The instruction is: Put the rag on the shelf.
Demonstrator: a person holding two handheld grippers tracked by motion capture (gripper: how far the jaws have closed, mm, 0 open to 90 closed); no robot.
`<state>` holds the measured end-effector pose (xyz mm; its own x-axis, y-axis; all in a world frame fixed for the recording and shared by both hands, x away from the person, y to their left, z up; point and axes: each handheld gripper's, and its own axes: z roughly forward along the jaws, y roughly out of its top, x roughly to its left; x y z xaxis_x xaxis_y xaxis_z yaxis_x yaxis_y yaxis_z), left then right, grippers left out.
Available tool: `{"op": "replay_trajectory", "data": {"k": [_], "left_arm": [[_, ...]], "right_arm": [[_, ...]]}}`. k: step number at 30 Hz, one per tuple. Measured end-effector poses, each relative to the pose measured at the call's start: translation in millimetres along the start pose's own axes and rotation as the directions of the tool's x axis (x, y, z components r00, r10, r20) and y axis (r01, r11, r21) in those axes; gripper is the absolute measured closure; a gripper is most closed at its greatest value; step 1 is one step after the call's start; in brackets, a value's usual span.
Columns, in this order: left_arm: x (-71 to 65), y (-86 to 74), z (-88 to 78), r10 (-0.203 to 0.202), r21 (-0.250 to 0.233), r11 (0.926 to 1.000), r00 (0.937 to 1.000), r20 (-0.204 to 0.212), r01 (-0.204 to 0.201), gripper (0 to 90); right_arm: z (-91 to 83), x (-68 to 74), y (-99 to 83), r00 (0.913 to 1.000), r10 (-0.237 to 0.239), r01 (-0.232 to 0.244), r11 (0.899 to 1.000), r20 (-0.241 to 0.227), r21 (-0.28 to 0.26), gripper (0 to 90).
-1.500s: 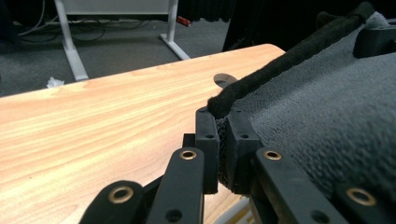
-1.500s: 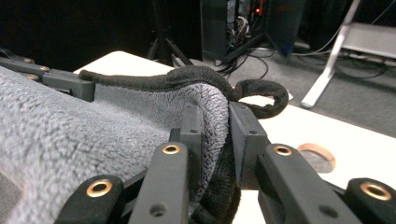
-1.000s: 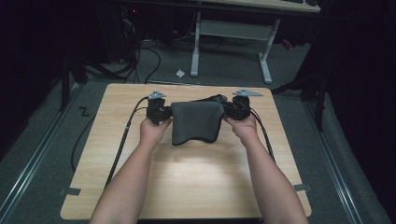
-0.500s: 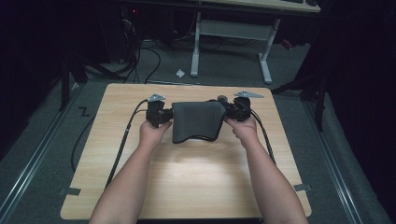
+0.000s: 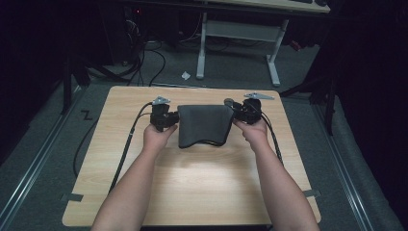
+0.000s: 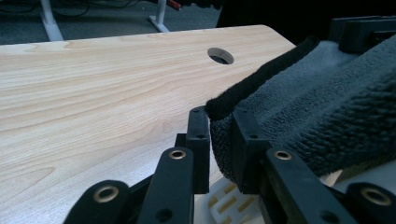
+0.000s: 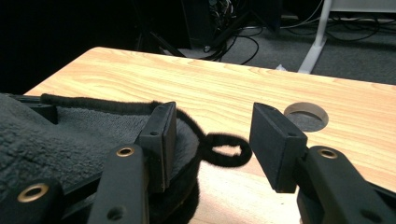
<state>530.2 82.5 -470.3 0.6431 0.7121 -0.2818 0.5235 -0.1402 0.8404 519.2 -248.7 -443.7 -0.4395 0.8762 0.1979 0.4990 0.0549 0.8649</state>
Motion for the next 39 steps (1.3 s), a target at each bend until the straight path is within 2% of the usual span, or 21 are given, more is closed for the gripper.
{"op": "replay_trajectory", "data": {"k": [8,10,14,18,28,33,39], "left_arm": [[0.2,0.9,-1.5,0.002,0.0,1.0,0.9999,-0.016,-0.002,74.2],[1.0,1.1,-2.1,0.001,0.008,1.0,0.9993,-0.038,-0.001,72.8],[8.5,-1.1,-6.0,-0.016,0.019,0.9997,0.998,-0.061,0.017,69.4],[12.7,-2.0,-10.7,-0.01,0.026,0.9996,0.9972,-0.074,0.011,68.7],[15.2,-0.5,-21.3,0.003,0.008,1.0,0.9954,-0.096,-0.003,66.7],[20.1,-4.5,-30.2,-0.009,-0.005,1.0,0.9935,-0.113,0.008,65.9],[22.7,-10.5,-43.2,-0.018,-0.026,0.9996,0.9918,-0.127,0.015,62.8]], "right_arm": [[-4.1,-5.6,1.6,0.9995,-0.003,0.003,1.0,0.032,0.002,50.6],[-5.3,-7.8,1.7,0.9991,-0.007,0.006,1.0,0.041,0.004,50.2],[-7.7,-11.7,2.1,0.9986,-0.008,0.008,1.0,0.052,0.007,50.0],[-10.6,-14.1,2.1,0.9978,-0.018,0.017,1.0,0.064,0.008,49.8],[-18.9,-17.9,-1.6,0.9959,-0.033,0.033,0.999,0.085,0.002,49.6],[-26.4,-19.2,-6.2,0.9952,-0.038,0.038,0.999,0.09,-0.003,49.2],[-34.5,-16.8,-9.6,0.9908,-0.076,0.075,0.997,0.111,0.018,47.6]]}}
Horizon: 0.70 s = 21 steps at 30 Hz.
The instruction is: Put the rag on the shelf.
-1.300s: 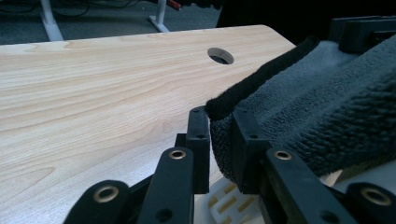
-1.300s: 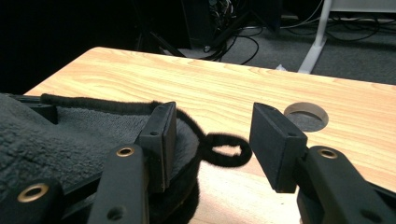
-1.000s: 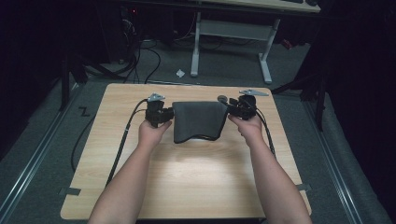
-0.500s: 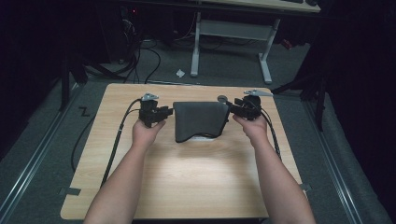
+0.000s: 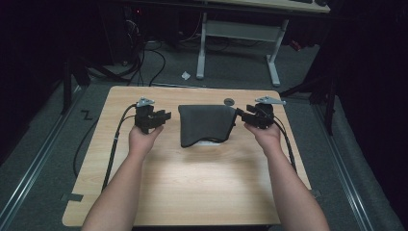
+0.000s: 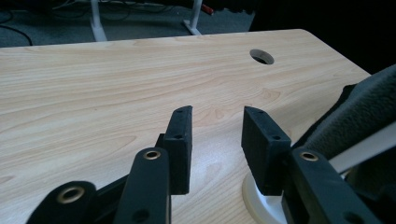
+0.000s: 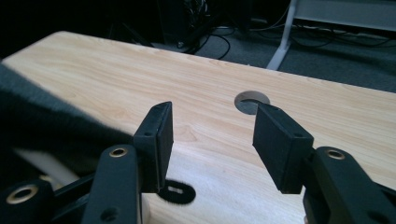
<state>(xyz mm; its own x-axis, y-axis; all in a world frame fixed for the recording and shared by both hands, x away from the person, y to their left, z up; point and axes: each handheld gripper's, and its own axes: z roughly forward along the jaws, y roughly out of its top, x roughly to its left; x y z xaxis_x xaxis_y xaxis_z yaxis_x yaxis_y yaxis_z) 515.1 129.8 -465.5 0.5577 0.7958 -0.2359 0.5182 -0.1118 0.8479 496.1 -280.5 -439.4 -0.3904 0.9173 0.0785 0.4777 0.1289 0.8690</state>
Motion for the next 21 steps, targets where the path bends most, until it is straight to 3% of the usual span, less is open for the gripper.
{"op": "replay_trajectory", "data": {"k": [3,6,10,12,14,17,19,21], "left_arm": [[0.8,-4.9,-8.5,0.001,-0.016,0.9999,1.0,-0.006,-0.001,61.2],[0.1,-11.7,-17.4,0.008,-0.028,0.9996,0.9999,-0.015,-0.008,60.6],[-3.6,-23.4,-29.9,0.005,-0.045,0.999,0.9998,-0.02,-0.006,57.6],[-6.7,-31.7,-36.9,0.005,-0.044,0.999,0.9997,-0.022,-0.006,56.4],[-9.3,-38.3,-42.7,0.01,-0.038,0.9992,0.9997,-0.022,-0.011,55.1],[-14.3,-50.2,-54.1,0.015,-0.039,0.9991,0.9997,-0.02,-0.016,53.7],[-17.6,-57.7,-62.7,0.014,-0.042,0.999,0.9997,-0.019,-0.015,52.8],[-21.7,-65.1,-71.2,0.008,-0.042,0.9991,0.9999,-0.006,-0.009,52.3]], "right_arm": [[-7.1,2.7,-3.9,0.9998,-0.018,0.018,0.999,0.006,-0.029,47.6],[-13.7,5.3,-7.6,0.9997,-0.023,0.023,1.0,0.006,-0.017,46.1],[-25.3,12.3,-13.8,0.9975,-0.066,0.067,0.997,0.026,-0.04,45.5],[-30.5,16.0,-16.5,0.9965,-0.076,0.076,0.997,0.035,-0.016,44.5],[-37.0,19.6,-22.3,0.9954,-0.088,0.09,0.995,0.037,-0.032,44.6],[-46.0,26.8,-29.0,0.9932,-0.105,0.105,0.994,0.05,-0.005,43.7],[-53.5,32.0,-36.8,0.992,-0.116,0.118,0.993,0.049,-0.029,44.2],[-59.4,37.1,-44.1,0.9917,-0.12,0.12,0.993,0.046,-0.009,44.2]]}}
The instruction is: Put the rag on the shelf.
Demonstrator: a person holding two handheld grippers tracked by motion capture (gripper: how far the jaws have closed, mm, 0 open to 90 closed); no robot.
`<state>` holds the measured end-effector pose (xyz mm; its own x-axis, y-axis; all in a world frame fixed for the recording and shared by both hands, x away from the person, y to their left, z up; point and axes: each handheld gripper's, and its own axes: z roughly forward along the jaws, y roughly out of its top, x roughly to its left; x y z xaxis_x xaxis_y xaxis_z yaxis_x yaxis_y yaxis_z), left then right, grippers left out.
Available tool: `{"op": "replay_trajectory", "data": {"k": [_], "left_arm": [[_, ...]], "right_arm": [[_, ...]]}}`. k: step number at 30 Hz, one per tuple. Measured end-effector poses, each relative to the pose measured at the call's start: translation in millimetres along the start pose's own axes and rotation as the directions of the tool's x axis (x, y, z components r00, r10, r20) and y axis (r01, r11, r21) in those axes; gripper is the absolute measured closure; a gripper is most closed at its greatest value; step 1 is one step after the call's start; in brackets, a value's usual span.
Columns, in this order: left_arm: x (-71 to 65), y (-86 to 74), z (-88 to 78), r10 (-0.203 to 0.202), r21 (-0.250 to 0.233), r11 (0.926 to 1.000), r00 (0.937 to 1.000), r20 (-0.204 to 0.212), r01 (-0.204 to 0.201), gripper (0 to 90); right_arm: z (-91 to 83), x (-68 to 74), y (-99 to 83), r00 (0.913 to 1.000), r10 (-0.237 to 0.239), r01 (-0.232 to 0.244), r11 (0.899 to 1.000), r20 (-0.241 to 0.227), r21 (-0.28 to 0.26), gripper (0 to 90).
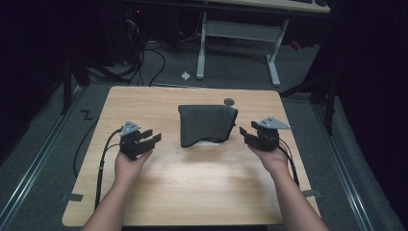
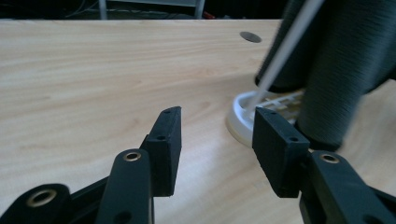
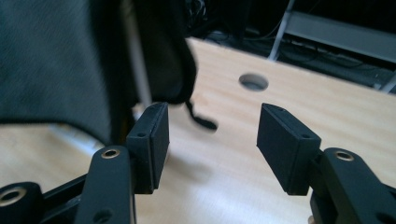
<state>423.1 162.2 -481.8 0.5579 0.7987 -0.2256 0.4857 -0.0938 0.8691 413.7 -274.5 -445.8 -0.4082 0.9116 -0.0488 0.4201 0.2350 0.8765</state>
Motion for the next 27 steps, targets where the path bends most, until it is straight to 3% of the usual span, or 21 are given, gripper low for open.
{"op": "replay_trajectory", "data": {"k": [9,12,15,17,20,24,27], "left_arm": [[-27.6,-40.9,-36.1,0.036,0.035,0.9987,0.9983,0.045,-0.037,50.4],[-36.4,-57.4,-44.3,0.026,0.072,0.997,0.9981,0.056,-0.03,49.1],[-49.9,-73.7,-56.0,0.021,0.073,0.997,0.9968,0.077,-0.027,47.8],[-62.7,-86.7,-56.6,0.054,0.112,0.9916,0.9945,0.089,-0.064,47.7],[-71.1,-89.9,-53.4,0.126,0.148,0.9795,0.989,0.078,-0.136,47.8],[-66.7,-88.0,-49.8,0.089,0.14,0.985,0.9921,0.088,-0.101,47.4],[-64.8,-88.5,-50.8,0.09,0.141,0.9848,0.9927,0.08,-0.101,47.3]], "right_arm": [[-26.7,33.3,-42.7,0.9987,-0.049,0.049,0.999,-0.018,0.007,46.8],[-36.3,43.9,-59.7,0.9982,-0.053,0.053,0.998,-0.029,0.018,47.1],[-49.0,51.8,-76.0,0.9984,-0.044,0.045,0.999,-0.035,0.008,46.6],[-57.4,55.5,-91.1,0.9991,-0.041,0.041,0.999,-0.008,-0.018,47.8],[-59.3,57.7,-102.9,0.9987,-0.05,0.05,0.999,-0.007,0.021,47.6],[-55.8,55.3,-103.0,0.9993,-0.037,0.037,0.999,-0.003,0.03,47.0],[-54.9,56.2,-103.8,0.9991,-0.042,0.042,0.999,-0.011,0.03,46.9]]}}
